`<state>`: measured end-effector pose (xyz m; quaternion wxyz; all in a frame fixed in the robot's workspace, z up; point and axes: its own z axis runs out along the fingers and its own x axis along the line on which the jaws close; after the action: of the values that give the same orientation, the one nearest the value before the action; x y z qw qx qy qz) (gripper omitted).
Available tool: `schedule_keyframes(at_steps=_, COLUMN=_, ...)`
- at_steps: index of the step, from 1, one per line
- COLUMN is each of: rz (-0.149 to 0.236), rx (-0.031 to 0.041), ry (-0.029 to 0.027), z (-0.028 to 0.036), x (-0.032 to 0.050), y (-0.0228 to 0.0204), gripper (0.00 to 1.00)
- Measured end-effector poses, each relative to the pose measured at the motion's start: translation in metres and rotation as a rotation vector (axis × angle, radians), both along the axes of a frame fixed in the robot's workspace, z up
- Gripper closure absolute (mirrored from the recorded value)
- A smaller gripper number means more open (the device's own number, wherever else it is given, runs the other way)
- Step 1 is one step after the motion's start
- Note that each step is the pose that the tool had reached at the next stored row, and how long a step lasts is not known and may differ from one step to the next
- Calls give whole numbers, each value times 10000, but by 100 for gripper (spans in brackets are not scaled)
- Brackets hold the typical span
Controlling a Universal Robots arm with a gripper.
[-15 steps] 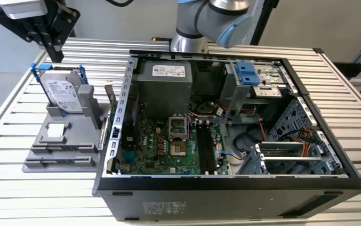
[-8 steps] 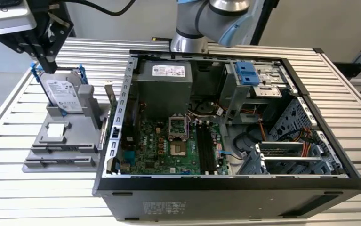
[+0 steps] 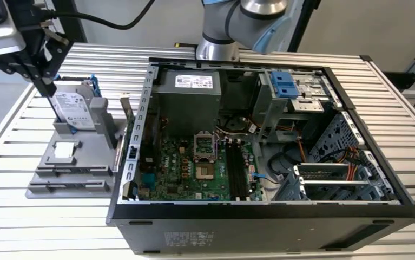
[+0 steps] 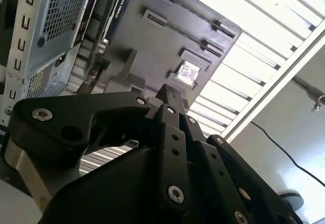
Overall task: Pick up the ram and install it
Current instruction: 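Reach for the ram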
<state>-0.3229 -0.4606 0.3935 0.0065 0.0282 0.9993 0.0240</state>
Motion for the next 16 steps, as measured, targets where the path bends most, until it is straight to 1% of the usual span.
schedule_keyframes(at_steps=4, rz=5, rx=3, ry=0, z=-9, x=-99, y=-82, gripper=100)
schedule_keyframes(at_steps=7, rz=22, rx=4, ry=0, z=-15, x=-146, y=-121, gripper=100)
schedule_keyframes(at_steps=10, rz=134, rx=5, ry=-1, z=-19, x=-168, y=-128, gripper=100)
schedule_keyframes(at_steps=16, rz=543, rx=4, ry=-1, z=-21, x=-190, y=-129, gripper=100)
